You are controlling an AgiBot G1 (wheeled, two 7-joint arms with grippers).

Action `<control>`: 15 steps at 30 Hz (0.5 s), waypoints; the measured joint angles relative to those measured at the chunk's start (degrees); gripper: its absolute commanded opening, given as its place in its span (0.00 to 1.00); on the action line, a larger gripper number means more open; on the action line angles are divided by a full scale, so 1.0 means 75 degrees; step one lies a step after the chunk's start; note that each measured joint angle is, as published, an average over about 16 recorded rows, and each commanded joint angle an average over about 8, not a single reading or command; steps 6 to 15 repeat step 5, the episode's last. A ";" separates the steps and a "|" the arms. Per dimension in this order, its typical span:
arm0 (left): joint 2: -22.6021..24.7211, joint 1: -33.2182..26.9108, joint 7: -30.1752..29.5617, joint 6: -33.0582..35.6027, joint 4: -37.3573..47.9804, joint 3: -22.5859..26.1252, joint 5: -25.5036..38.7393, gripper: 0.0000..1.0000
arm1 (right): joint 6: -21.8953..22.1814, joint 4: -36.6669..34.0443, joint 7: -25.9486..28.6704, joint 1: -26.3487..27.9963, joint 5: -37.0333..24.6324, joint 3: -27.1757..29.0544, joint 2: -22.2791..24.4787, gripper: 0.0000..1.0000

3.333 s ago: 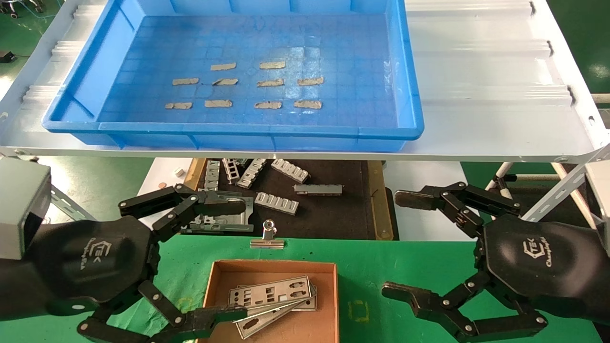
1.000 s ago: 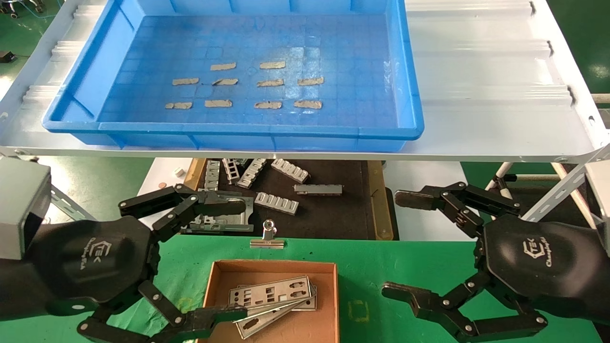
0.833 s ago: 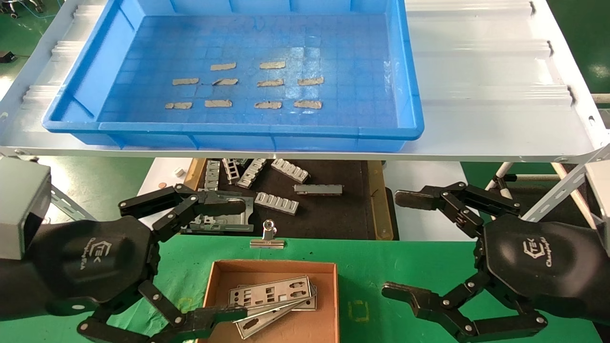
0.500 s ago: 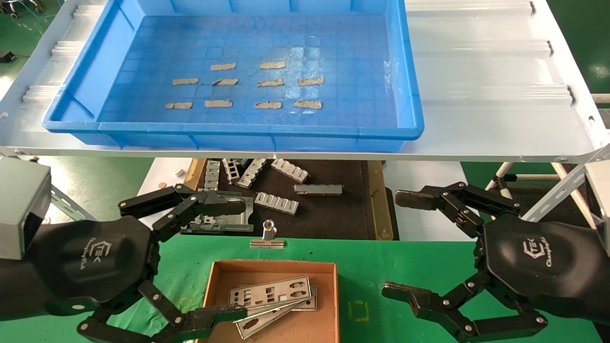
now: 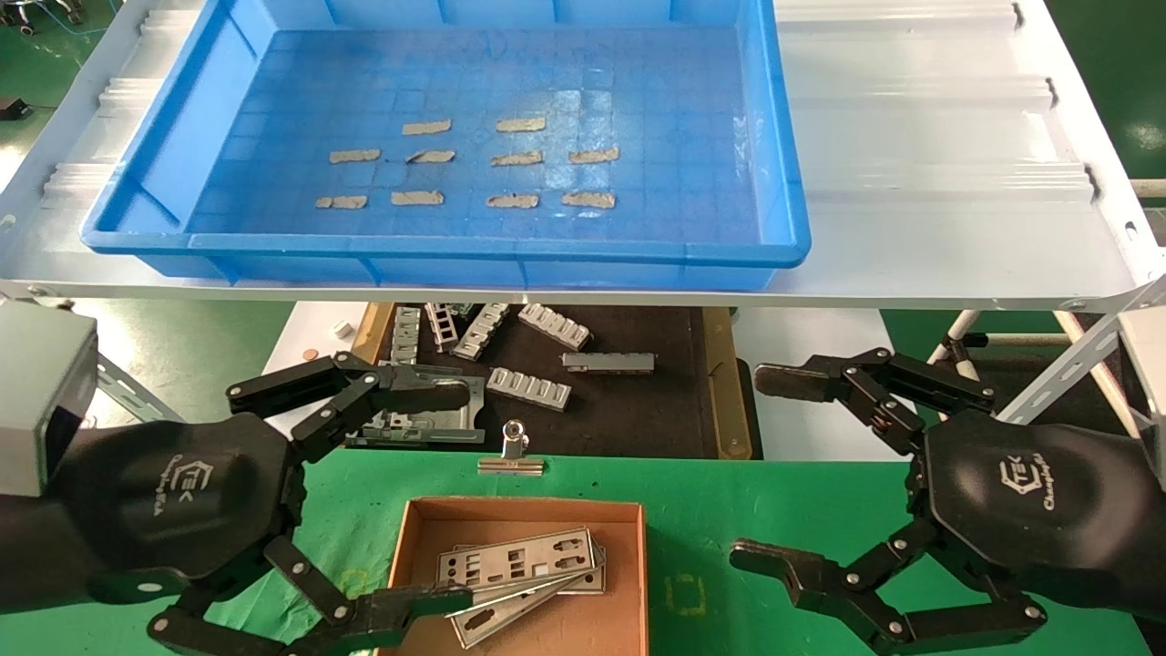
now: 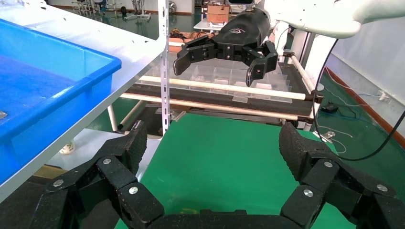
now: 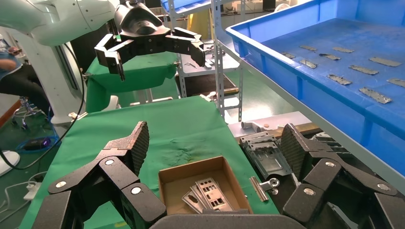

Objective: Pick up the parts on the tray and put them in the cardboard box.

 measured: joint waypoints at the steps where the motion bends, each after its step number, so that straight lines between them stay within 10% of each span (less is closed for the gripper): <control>1: 0.0000 0.0000 0.0000 0.0000 0.0000 0.0000 0.0000 1.00 | 0.0000 0.0000 0.0000 0.0000 0.0000 0.0000 0.0000 1.00; 15: 0.0000 0.0000 0.0000 0.0000 0.0000 0.0000 0.0000 1.00 | 0.0000 0.0000 0.0000 0.0000 0.0000 0.0000 0.0000 1.00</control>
